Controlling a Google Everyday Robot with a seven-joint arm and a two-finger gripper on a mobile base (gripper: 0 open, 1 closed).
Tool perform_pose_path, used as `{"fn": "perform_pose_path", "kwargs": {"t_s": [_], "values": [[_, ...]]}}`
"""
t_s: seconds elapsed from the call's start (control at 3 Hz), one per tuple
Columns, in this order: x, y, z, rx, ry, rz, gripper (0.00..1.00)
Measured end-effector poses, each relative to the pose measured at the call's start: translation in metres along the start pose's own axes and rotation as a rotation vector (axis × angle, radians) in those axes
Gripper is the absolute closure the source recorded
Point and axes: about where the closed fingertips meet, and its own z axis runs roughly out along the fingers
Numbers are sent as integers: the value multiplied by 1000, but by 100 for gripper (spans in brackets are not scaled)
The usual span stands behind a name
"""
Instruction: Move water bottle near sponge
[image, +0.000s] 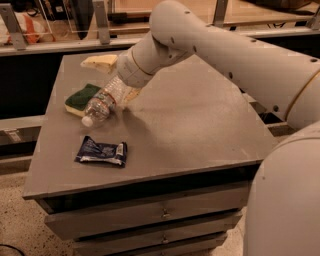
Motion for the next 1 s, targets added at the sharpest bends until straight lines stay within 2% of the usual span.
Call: {"fn": "perform_pose_path", "kwargs": {"t_s": [1.0], "values": [[0, 0, 0, 0, 0, 0, 0]]}}
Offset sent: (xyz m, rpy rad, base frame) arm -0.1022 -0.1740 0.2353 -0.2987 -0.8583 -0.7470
